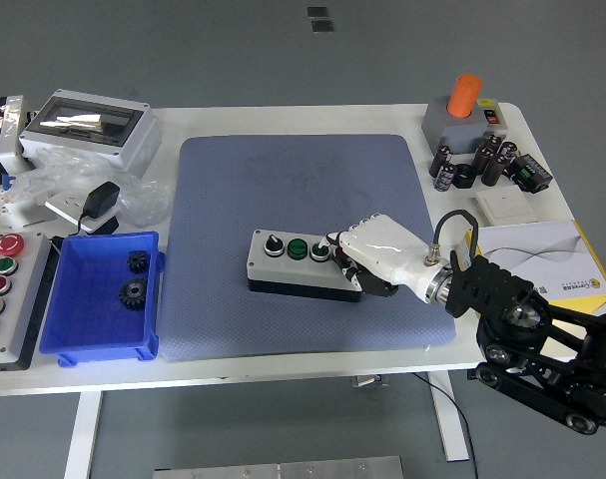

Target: Pick up the button,place it on the desk,press the button,press the button

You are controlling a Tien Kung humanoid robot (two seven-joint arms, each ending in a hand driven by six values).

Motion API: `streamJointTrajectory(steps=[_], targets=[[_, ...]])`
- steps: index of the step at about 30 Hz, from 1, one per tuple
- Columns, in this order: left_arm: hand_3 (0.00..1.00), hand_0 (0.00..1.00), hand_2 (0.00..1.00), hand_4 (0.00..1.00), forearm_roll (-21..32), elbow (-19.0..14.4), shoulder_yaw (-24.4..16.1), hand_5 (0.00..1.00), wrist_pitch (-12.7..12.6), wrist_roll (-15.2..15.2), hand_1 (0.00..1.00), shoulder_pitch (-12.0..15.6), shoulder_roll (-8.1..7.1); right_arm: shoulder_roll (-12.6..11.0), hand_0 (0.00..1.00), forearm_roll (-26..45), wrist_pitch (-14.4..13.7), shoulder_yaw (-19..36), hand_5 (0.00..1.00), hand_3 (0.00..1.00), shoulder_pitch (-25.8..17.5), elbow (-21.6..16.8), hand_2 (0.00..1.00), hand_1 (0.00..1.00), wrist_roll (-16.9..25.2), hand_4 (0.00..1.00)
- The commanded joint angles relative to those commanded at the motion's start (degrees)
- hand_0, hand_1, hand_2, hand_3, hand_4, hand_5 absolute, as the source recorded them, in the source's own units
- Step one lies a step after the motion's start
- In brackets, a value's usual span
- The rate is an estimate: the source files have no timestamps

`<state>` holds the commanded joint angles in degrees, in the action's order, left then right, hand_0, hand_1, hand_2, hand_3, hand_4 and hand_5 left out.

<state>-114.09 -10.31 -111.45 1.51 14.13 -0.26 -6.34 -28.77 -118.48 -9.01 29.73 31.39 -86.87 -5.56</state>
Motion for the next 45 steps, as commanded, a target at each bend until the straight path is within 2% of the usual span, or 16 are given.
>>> streamJointTrajectory(steps=[6,9,12,13,18,19,24,25,30,31,36,37,45], targets=[[0.682,0.684,0.609,0.728,0.1,0.0,0.0,0.338,0.0,0.2,0.689,0.2,0.03,-1.0,0.121,7.2,-7.1,7.7,0.002,0.693,-3.0,-4.0,0.172,0.164,6.1,0.189],[0.685,0.684,0.609,0.734,0.2,0.0,0.0,0.343,0.0,0.3,0.688,0.4,0.06,0.5,0.120,10.9,-10.4,12.5,0.002,0.689,-6.3,-3.7,0.170,0.163,8.3,0.204],[0.685,0.684,0.609,0.734,0.3,0.0,0.1,0.343,0.0,0.3,0.688,0.6,0.13,2.9,0.120,15.0,-11.7,17.5,0.002,0.689,-9.7,-2.8,0.170,0.163,10.9,0.204],[0.687,0.684,0.609,0.742,0.4,0.0,0.2,0.355,0.0,0.3,0.688,0.7,0.20,4.4,0.153,16.8,-11.6,19.6,0.120,0.699,-11.2,-2.4,0.314,0.245,12.3,0.465],[0.687,0.684,0.609,0.742,0.8,0.0,0.5,0.355,-0.1,0.3,0.688,0.9,0.41,10.0,0.153,26.2,-8.8,29.2,0.120,0.699,-17.6,-0.8,0.314,0.245,18.4,0.465],[0.687,0.684,0.609,0.743,0.9,0.0,0.6,0.356,-0.1,0.2,0.688,1.0,0.43,10.9,0.617,28.3,-8.0,31.1,0.418,0.862,-18.9,-0.4,0.782,0.709,19.7,0.805],[0.687,0.684,0.609,0.743,0.9,0.0,0.6,0.356,0.0,0.1,0.688,1.0,0.54,13.1,0.617,37.7,-4.6,38.1,0.418,0.862,-24.0,1.3,0.782,0.709,25.0,0.805],[0.684,0.683,0.607,0.745,0.9,0.0,0.5,0.359,0.0,0.1,0.688,1.0,0.57,13.3,0.751,39.5,-4.1,39.0,0.610,0.822,-24.6,1.6,0.790,0.745,25.7,0.863],[0.684,0.683,0.607,0.745,1.1,0.0,0.9,0.359,0.2,-0.2,0.688,1.0,0.76,15.2,0.751,46.7,-2.6,39.2,0.610,0.822,-26.5,3.5,0.790,0.745,28.0,0.863],[0.681,0.683,0.607,0.746,1.3,0.0,1.0,0.359,0.2,-0.3,0.688,1.0,0.75,15.6,0.727,48.0,-2.4,38.7,0.637,0.692,-26.7,4.0,0.717,0.704,28.4,0.844],[0.681,0.683,0.607,0.746,1.7,0.0,1.0,0.359,0.3,-0.7,0.688,1.0,0.66,16.7,0.727,53.7,-1.5,37.2,0.637,0.692,-27.4,6.3,0.717,0.704,29.8,0.844],[0.681,0.683,0.607,0.746,1.7,0.0,0.9,0.359,0.3,-0.7,0.688,1.1,0.67,16.8,0.705,54.6,-1.3,37.1,0.645,0.669,-27.5,6.6,0.697,0.679,30.0,0.826],[0.677,0.682,0.605,0.744,1.7,0.0,1.0,0.356,0.5,-0.9,0.685,0.8,0.84,16.5,0.683,57.3,-0.9,37.9,0.631,0.658,-27.3,7.5,0.686,0.659,30.7,0.816]])
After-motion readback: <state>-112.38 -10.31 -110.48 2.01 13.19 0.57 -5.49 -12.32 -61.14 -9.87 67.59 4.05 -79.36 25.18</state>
